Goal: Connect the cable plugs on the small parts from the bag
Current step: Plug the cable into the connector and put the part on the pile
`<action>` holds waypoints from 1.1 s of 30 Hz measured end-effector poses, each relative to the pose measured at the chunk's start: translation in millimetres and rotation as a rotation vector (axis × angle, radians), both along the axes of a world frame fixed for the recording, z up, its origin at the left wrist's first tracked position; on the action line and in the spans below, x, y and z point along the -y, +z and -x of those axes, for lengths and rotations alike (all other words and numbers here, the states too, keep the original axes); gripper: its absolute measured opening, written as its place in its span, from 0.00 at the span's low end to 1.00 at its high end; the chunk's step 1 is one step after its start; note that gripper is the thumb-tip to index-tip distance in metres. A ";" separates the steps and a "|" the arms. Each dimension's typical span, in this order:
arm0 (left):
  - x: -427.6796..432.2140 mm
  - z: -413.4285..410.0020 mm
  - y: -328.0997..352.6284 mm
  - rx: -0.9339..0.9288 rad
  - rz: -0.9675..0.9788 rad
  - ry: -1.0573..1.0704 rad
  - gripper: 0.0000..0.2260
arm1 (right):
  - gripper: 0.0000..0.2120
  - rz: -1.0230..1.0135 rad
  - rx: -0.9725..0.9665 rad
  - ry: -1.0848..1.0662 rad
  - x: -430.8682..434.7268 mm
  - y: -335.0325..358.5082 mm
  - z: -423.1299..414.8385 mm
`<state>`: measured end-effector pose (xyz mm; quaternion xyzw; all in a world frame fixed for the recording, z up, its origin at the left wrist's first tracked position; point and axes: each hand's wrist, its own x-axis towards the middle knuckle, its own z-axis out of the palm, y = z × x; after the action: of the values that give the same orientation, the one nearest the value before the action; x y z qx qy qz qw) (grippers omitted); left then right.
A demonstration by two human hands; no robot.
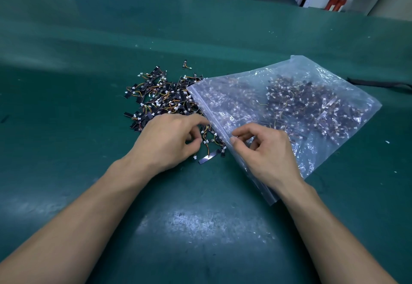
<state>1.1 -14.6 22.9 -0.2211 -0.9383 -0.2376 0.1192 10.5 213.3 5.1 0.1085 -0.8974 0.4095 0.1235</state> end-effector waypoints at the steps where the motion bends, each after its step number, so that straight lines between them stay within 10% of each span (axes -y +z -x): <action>1: -0.2 -0.8 0.4 -0.018 -0.046 0.018 0.16 | 0.01 0.008 -0.006 0.005 0.4 0.5 -0.6; 23: -16.9 -14.3 3.7 0.164 -0.775 -0.175 0.18 | 0.01 0.214 -0.137 0.234 7.8 11.8 -7.8; 33: -14.4 -10.9 1.9 0.174 -0.742 -0.088 0.09 | 0.08 0.558 0.053 0.131 9.1 17.2 -5.8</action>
<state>12.1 -0.2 24.7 -0.1819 -0.7846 -0.5841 0.1005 16.3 204.1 22.4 0.1172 -0.7439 0.6506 0.0982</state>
